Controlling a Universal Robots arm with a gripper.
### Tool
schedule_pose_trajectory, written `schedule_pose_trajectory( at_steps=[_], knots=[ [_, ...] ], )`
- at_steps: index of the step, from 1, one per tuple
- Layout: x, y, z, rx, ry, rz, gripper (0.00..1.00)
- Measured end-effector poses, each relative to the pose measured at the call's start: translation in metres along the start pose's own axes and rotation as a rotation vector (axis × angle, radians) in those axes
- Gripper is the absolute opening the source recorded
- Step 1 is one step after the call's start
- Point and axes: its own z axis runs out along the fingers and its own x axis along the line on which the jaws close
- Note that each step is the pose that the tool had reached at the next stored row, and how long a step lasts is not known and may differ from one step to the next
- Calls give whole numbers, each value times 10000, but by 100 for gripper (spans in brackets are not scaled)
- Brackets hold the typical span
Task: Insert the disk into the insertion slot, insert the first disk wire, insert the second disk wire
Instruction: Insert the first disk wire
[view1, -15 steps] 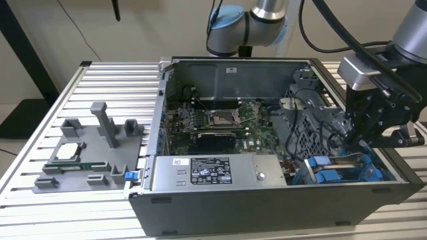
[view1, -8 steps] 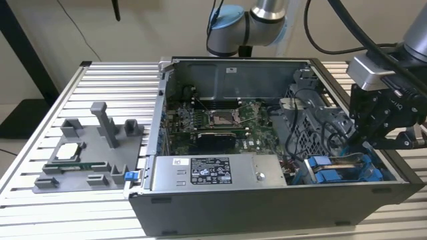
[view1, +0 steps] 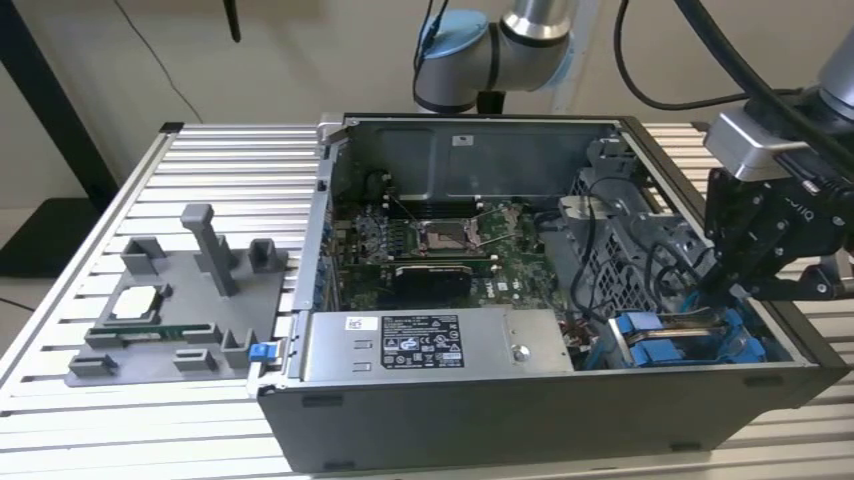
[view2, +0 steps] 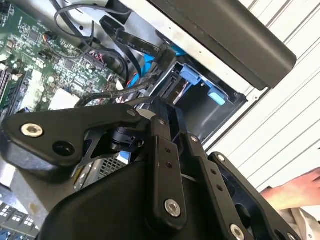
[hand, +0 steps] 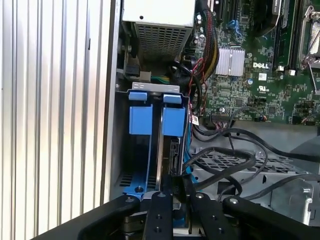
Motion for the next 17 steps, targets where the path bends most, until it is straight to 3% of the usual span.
schedule_pose_trajectory(
  at_steps=[4,8,17],
  knots=[
    [11,-46,24,-129,-15,6,0],
    [15,-47,63,-123,-172,6,0],
    [37,-71,153,-116,-243,69,0]
  ],
)
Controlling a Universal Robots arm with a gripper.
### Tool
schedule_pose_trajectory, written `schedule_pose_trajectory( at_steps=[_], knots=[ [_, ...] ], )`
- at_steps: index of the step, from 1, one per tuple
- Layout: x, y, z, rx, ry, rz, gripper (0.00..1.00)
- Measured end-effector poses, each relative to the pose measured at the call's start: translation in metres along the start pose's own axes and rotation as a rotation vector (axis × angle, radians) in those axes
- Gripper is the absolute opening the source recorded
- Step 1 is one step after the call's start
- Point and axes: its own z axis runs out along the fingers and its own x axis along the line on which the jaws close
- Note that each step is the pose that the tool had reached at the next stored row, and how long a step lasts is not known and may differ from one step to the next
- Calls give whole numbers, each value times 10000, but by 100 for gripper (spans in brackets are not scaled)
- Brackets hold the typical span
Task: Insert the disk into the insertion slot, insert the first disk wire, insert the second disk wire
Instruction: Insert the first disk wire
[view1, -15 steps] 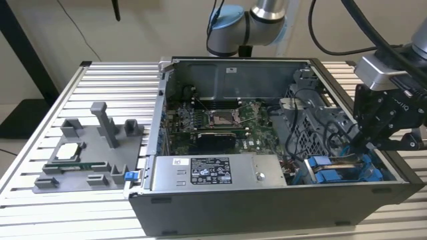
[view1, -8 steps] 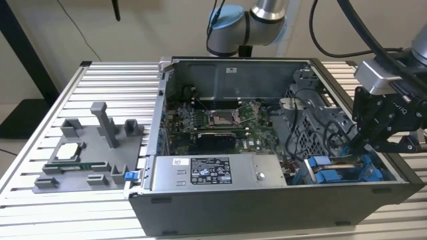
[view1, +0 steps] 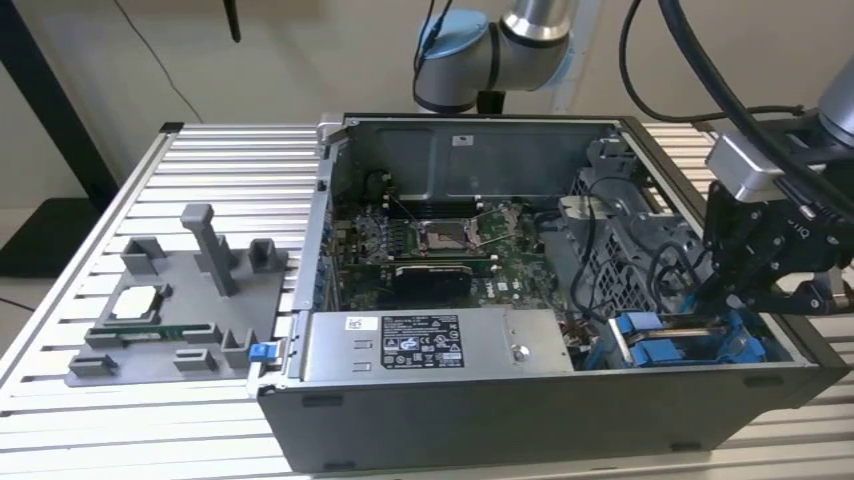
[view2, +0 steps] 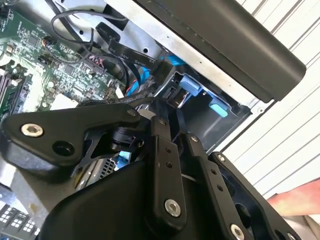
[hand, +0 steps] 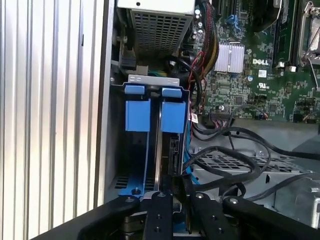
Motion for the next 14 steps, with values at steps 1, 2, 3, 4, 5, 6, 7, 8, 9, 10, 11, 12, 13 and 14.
schedule_pose_trajectory(
  at_steps=[1,2,3,4,5,6,7,8,9,10,11,12,13,14],
  knots=[
    [1,-3,9,2,-9,22,0],
    [2,-3,19,4,-16,55,0],
    [2,-3,25,7,-17,84,0],
    [2,-3,31,9,-23,113,0],
    [3,-4,35,11,-31,140,0],
    [3,-4,40,13,-40,167,0],
    [4,-4,46,15,-49,193,0],
    [4,-4,50,18,-57,227,0],
    [4,-4,53,21,-69,263,0],
    [4,-4,56,24,-79,300,0],
    [4,-4,60,27,-89,332,0],
    [4,-4,64,29,-98,361,0],
    [4,-4,68,31,-103,394,0],
    [4,-4,71,35,-103,432,0]
  ],
)
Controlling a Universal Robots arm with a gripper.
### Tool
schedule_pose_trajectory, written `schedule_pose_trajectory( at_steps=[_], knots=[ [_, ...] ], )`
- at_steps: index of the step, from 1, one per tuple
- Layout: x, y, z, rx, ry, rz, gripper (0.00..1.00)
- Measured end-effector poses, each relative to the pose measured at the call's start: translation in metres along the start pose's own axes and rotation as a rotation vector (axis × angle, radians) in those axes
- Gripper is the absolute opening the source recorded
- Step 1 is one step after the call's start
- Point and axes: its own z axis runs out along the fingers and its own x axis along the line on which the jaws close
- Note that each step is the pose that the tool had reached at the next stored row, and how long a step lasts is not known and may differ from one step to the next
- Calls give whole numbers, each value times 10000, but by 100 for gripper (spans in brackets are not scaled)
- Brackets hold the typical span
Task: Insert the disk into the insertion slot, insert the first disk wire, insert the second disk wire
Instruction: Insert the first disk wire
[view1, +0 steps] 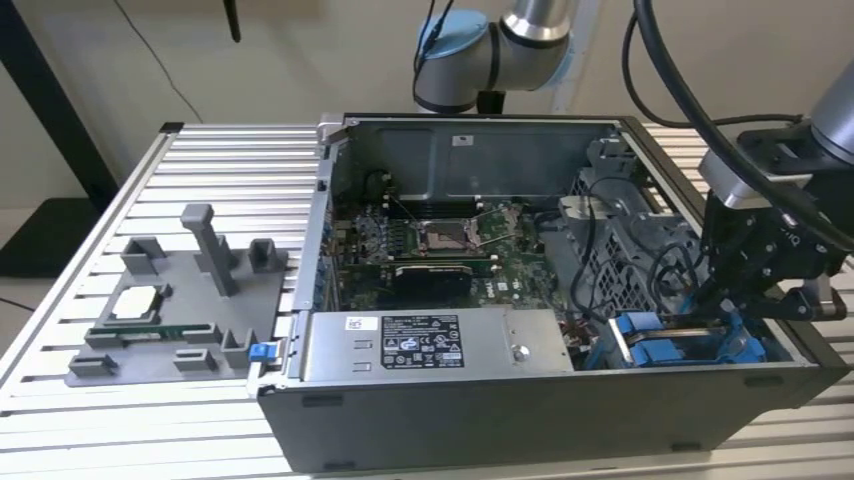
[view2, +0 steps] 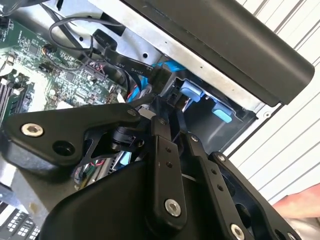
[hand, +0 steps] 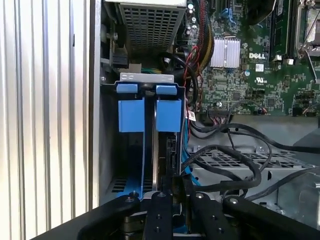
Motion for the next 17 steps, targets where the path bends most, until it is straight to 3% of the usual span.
schedule_pose_trajectory(
  at_steps=[13,14,15,17],
  knots=[
    [8,-1,100,29,-8,368,0],
    [8,0,93,30,-13,369,100],
    [7,0,71,29,-39,370,100],
    [0,1,-7,30,-14,369,100]
  ],
)
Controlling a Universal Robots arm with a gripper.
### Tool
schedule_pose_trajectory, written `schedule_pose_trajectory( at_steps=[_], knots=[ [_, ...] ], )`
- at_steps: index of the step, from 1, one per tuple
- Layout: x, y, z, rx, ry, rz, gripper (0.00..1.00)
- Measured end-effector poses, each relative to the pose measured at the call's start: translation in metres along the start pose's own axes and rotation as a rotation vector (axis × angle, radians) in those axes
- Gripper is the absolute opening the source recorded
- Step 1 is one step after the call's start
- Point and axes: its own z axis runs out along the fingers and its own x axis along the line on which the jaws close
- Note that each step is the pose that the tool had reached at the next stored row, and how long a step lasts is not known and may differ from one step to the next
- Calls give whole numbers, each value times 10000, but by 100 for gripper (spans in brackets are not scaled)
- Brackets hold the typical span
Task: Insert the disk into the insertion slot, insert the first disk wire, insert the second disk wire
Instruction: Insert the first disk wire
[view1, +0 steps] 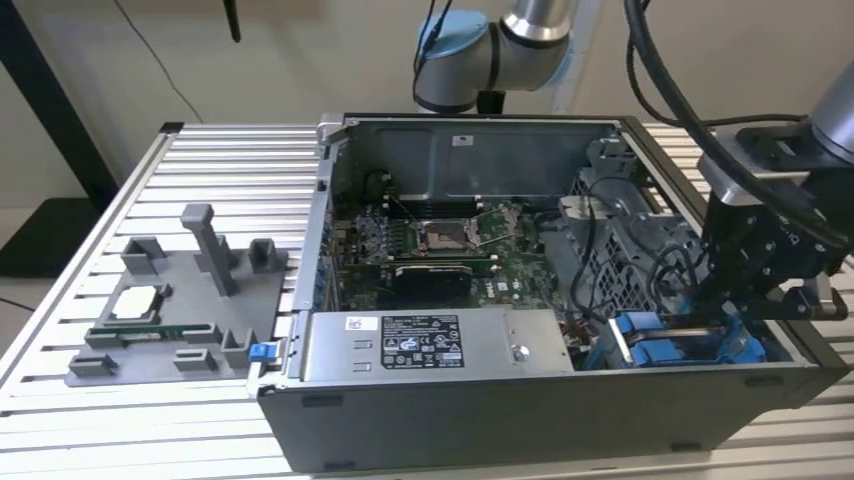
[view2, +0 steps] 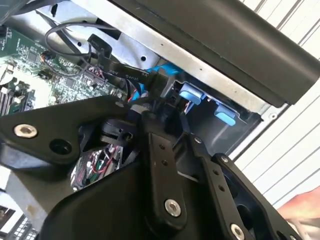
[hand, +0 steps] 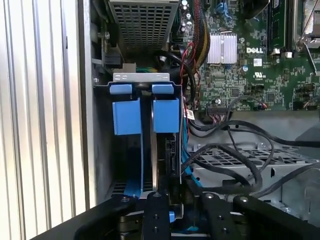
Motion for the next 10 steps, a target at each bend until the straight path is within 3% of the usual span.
schedule_pose_trajectory(
  at_steps=[10],
  knots=[
    [-21,5,-256,-1,-1,-1,100]
  ],
)
